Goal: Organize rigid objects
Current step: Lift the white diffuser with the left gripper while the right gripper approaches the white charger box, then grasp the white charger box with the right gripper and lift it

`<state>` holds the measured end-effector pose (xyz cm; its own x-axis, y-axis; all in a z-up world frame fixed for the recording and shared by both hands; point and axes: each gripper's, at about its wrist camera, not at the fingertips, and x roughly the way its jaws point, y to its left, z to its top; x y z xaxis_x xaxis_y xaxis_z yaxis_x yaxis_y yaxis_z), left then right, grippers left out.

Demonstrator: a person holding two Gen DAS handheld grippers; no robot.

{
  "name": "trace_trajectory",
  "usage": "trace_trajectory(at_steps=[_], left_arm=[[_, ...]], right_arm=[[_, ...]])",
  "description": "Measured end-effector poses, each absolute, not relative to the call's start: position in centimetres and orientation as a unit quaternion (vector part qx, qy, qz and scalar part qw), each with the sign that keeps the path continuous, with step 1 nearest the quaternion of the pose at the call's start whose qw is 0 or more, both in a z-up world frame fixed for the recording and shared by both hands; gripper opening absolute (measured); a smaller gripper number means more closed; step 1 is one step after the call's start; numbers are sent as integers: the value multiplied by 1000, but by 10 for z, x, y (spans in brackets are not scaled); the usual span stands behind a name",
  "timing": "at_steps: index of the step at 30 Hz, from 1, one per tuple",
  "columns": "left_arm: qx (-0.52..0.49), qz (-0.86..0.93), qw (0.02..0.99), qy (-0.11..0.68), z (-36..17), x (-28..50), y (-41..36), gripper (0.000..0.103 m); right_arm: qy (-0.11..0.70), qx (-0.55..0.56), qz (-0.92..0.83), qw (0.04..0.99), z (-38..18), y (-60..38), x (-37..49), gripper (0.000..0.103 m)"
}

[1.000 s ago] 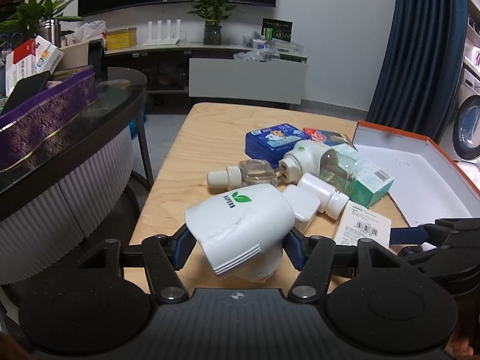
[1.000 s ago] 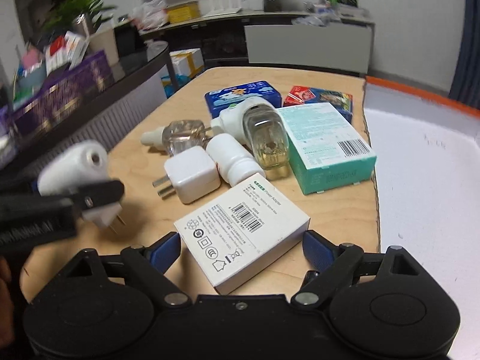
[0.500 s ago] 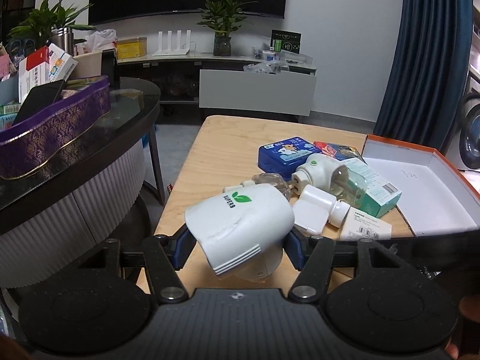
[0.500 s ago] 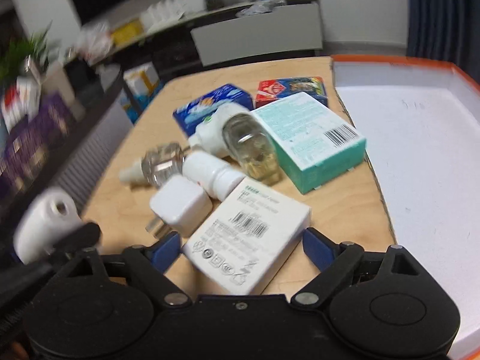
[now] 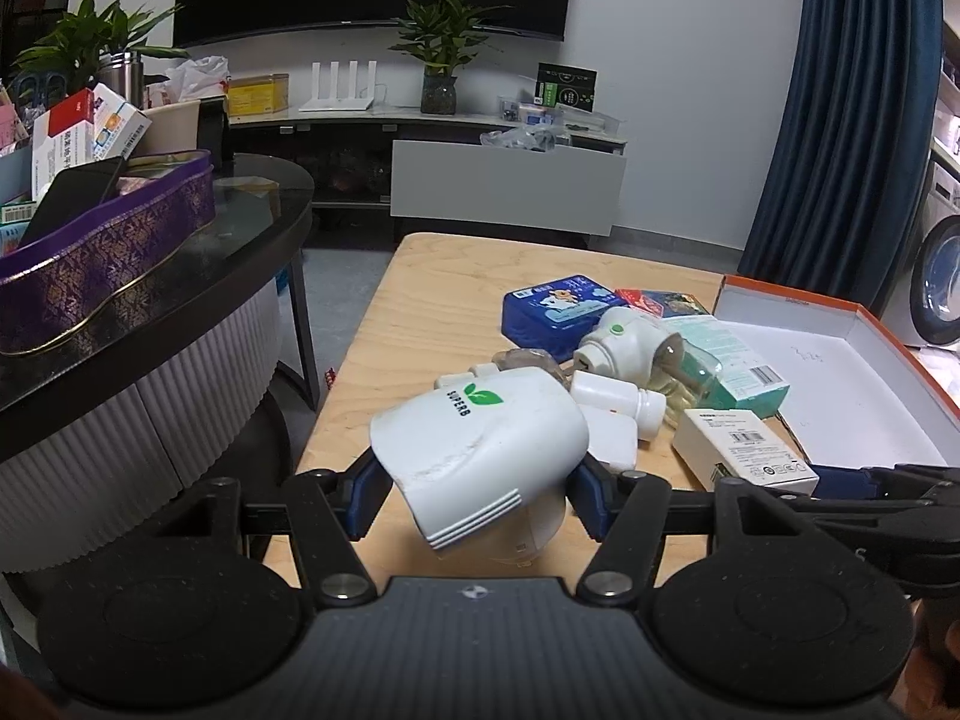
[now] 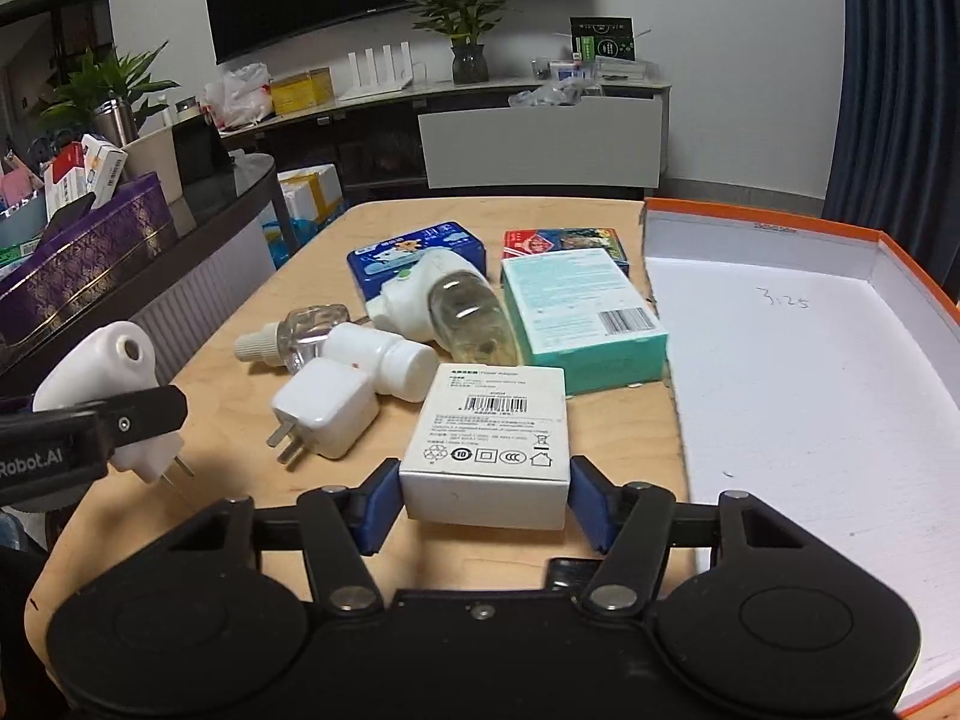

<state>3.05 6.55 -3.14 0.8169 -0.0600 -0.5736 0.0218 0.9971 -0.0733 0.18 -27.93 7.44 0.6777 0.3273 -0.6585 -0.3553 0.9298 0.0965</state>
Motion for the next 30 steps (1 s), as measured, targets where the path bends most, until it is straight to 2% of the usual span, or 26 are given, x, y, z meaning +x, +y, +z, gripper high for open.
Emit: trace_trajectory(at_steps=[2,3,4,5,7,9,10,11,21,30], left_arm=[[-28,-24,952,303,-32,31,63,63],[-27,-25,952,304,-32,31,62,63],[-27,-26,952,304,-33,31,62,63],[-26,-27,952,304,-33,31,61,63],[-26,-28,952,305,-34,32,61,63],[-25,-28,951,306,-34,32,60,63],[-24,-28,951,306,-34,32,60,63],[-24,-28,951,306,-34,32,60,63],[-22,-42,952,302,-21,32,39,63],[8,-84,951,296,17,44,-3,63]], right_arm=[[378,-8,185,907,69,-280,10,73],[382,4,179,907,67,-282,13,77],[387,12,173,906,65,-282,18,89],[391,14,168,905,63,-280,22,92],[391,6,163,906,61,-274,29,98],[392,-3,163,906,60,-267,36,98],[391,-6,163,906,60,-264,39,91],[386,-13,158,909,60,-261,40,72],[304,-2,161,939,113,-306,10,71],[257,19,123,959,170,-381,3,71]])
